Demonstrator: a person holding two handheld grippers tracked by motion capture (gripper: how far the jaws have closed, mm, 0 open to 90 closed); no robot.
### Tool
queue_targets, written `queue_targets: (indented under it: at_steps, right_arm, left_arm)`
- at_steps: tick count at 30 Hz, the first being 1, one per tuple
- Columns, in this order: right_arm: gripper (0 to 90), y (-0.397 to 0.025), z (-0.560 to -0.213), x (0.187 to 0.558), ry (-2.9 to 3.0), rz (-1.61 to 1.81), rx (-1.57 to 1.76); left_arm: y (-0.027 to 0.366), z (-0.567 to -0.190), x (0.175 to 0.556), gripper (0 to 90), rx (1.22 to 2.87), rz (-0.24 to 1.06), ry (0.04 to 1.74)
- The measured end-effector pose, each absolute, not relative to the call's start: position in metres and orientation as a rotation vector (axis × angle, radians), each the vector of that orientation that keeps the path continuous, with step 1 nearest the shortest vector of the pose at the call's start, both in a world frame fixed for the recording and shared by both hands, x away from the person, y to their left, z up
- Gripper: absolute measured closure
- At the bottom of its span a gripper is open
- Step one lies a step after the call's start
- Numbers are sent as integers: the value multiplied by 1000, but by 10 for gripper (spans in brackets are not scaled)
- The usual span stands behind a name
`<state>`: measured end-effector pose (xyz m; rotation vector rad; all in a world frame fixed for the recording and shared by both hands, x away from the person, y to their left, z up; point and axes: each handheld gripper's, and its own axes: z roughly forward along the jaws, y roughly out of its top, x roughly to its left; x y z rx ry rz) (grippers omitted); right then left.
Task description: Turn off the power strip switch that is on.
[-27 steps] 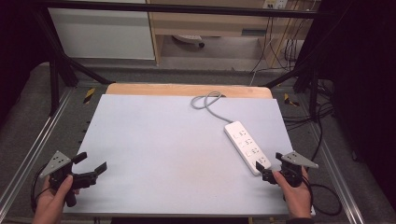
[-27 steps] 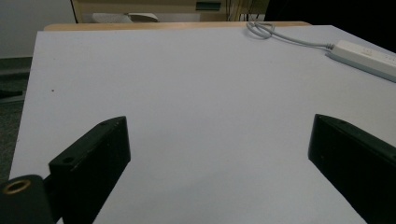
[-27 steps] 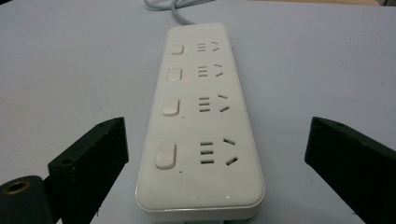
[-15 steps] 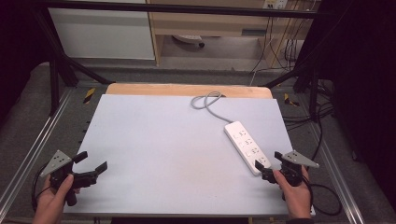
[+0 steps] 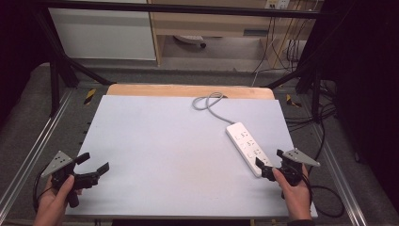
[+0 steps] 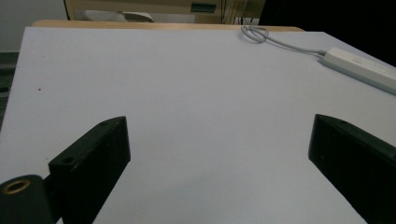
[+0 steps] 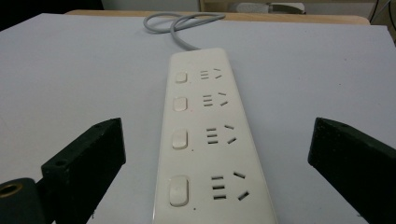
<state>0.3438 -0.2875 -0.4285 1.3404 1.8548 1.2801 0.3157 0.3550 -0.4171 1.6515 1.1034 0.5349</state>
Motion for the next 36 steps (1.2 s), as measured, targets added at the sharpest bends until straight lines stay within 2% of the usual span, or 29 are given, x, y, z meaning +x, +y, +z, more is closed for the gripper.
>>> queue_targets:
  at_steps: [36]
  right_arm:
    - [41,-275,-392,372,1806,1299,1319]
  left_arm:
    - [353,-419,316,54,1668,526,1095]
